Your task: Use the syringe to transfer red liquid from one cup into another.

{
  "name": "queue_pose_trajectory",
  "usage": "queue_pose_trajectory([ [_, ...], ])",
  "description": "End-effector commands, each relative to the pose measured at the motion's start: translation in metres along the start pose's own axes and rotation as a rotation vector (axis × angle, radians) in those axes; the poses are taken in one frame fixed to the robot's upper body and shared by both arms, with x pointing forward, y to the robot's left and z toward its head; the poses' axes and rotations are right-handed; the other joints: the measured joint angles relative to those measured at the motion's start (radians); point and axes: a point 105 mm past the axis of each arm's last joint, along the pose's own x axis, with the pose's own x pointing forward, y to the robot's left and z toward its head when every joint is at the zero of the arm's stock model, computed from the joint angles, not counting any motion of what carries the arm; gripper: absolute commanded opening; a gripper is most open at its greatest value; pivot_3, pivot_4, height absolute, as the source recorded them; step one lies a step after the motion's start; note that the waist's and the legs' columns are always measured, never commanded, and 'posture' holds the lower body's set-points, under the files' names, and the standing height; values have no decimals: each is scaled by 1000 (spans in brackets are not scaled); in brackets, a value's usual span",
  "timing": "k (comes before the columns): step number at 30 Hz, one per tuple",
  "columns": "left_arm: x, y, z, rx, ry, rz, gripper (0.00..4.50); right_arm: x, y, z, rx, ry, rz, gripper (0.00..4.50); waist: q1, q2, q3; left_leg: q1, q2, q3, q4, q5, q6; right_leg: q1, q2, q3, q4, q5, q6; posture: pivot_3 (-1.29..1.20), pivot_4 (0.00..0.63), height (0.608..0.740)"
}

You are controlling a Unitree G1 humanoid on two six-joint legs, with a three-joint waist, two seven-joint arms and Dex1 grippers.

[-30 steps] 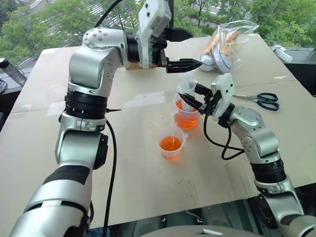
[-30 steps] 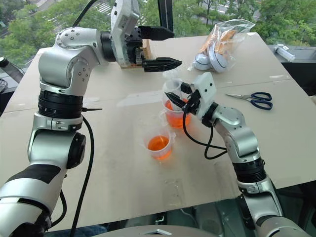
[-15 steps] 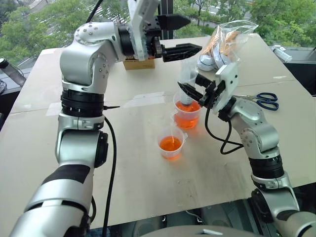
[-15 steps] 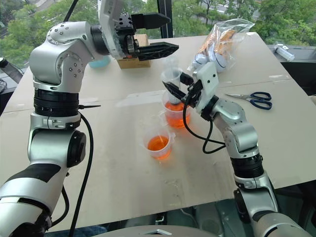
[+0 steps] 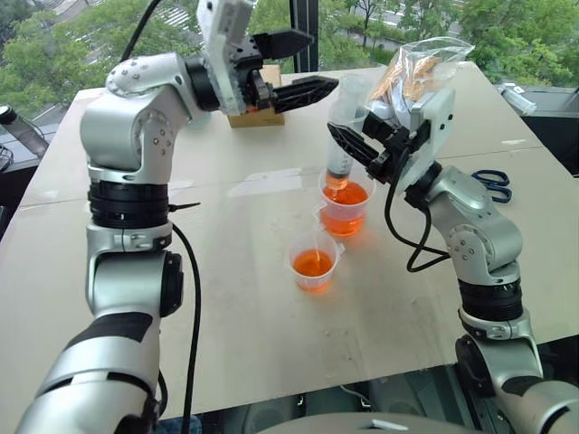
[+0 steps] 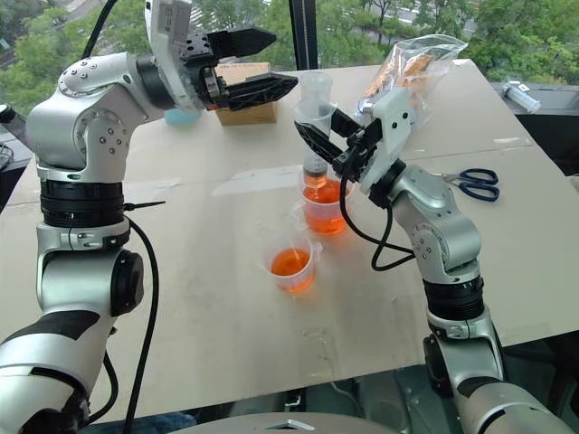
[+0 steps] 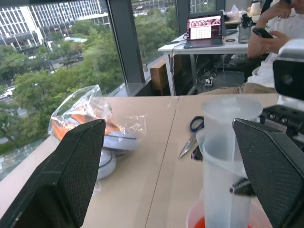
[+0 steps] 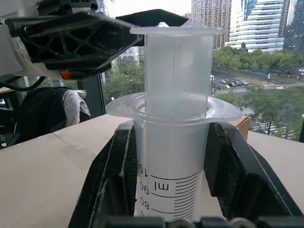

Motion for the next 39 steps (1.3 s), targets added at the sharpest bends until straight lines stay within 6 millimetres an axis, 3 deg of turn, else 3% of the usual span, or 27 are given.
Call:
queue_pose_trajectory([
  [1,-8,-8,11,46,-9,-21,4348,-2,0,20,-59,-65,11,1494,0,0,0,0,0,0,0,0,0,0,0,0,0,0,0,0,150,740],
  [5,-18,-14,2,8,43,-60,4348,-4,-3,20,-75,-59,5,1494,0,0,0,0,0,0,0,0,0,0,0,0,0,0,0,0,150,740],
  [8,-31,-16,-2,21,82,-116,4348,-9,0,31,-82,-70,52,1494,-1,0,0,0,0,0,0,0,0,0,0,0,0,0,0,0,150,740],
  [14,-38,-6,29,50,13,-166,4348,-12,19,65,-12,-170,214,1494,4,0,0,0,0,0,0,0,0,0,0,-1,0,0,0,0,150,740],
  [18,-34,-4,48,42,-66,-182,4348,-14,36,72,97,-208,296,1494,3,0,0,0,0,-1,0,0,0,0,0,-1,0,0,0,0,150,740],
  [22,-33,-12,55,42,-96,-244,4348,-25,61,66,165,-179,439,1494,2,0,0,0,0,-1,0,0,0,0,0,-1,0,0,0,0,150,740],
  [29,-35,-35,48,24,-47,-399,4348,-33,87,37,199,-69,594,1494,1,0,0,0,0,-1,0,0,0,0,0,0,0,0,0,0,150,740],
  [39,-33,-51,49,-4,-18,-493,4348,-31,86,6,146,1,605,1494,3,0,0,0,0,-1,1,0,1,0,0,0,-1,0,0,0,150,740],
])
